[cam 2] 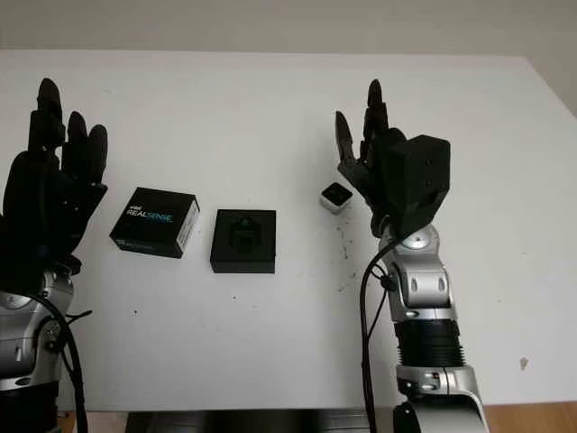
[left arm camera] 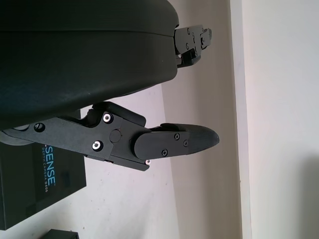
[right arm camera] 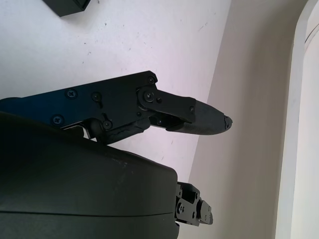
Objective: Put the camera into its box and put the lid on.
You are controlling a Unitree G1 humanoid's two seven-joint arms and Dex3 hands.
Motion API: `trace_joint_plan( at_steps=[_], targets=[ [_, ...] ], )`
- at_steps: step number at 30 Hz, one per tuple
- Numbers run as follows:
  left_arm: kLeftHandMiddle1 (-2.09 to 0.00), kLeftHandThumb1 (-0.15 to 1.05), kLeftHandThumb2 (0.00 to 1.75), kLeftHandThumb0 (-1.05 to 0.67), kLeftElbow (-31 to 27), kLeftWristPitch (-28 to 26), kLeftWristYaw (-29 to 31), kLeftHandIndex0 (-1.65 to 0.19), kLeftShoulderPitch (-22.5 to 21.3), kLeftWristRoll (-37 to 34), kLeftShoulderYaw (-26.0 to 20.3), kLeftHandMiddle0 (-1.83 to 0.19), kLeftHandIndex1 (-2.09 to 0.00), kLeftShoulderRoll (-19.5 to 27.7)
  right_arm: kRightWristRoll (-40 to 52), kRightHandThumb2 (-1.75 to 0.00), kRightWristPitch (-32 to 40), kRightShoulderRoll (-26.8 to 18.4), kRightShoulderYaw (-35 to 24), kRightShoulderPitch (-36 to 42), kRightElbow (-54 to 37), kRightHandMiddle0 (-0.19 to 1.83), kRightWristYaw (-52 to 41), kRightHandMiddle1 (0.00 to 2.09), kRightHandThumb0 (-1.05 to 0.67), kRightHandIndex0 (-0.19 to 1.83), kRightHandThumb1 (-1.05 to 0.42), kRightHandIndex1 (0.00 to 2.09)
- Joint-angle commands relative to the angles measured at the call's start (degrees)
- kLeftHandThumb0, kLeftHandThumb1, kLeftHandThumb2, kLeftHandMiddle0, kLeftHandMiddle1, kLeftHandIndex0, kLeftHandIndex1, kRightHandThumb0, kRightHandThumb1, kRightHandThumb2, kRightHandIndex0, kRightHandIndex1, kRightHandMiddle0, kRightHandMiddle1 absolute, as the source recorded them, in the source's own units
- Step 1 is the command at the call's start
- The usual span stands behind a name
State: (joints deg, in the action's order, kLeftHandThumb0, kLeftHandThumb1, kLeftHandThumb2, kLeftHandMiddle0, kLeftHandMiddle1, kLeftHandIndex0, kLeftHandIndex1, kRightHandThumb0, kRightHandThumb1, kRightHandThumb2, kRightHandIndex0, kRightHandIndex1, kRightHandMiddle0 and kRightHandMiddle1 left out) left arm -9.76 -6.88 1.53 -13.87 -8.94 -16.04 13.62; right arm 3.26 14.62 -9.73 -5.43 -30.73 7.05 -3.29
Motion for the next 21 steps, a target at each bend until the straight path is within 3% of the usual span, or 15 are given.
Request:
trace_joint_plan(
  at_steps=[1,11,17,21],
  targets=[
    [-0.05,1.05,0.43,-0.5,-0.7,0.2,0.0,0.17,0.3,0.2,-0.1,0.15,-0.04,0.2,0.1,-0.6,-0.1,-0.1,0.1,0.4,-1.1,-0.19,-0.4,0.0,-0.58,-0.19,-1.05,0.0],
    [-0.05,1.05,0.43,-0.49,-1.3,0.3,-0.3,0.17,0.8,0.3,0.0,0.15,-0.04,-0.3,1.7,-0.54,-1.4,-1.6,-0.8,0.5,-0.9,-0.19,-4.4,0.0,-0.61,-0.19,-1.05,0.0],
    [-0.06,1.05,0.43,-0.49,-1.6,0.0,0.0,0.16,1.3,0.4,-0.4,0.14,-0.05,0.4,-2.5,-0.17,-7.7,-7.5,-0.1,-4.9,4.0,0.01,-7.0,0.1,-0.66,0.0,-1.05,0.1],
    [-0.05,1.05,0.42,-0.49,-1.1,-0.5,-0.2,0.18,0.8,0.7,0.2,0.15,-0.04,0.1,-4.5,-0.05,-9.7,-12.6,1.1,-11.8,9.4,0.15,-11.7,0.17,-0.6,0.17,-0.96,0.17]
  ],
)
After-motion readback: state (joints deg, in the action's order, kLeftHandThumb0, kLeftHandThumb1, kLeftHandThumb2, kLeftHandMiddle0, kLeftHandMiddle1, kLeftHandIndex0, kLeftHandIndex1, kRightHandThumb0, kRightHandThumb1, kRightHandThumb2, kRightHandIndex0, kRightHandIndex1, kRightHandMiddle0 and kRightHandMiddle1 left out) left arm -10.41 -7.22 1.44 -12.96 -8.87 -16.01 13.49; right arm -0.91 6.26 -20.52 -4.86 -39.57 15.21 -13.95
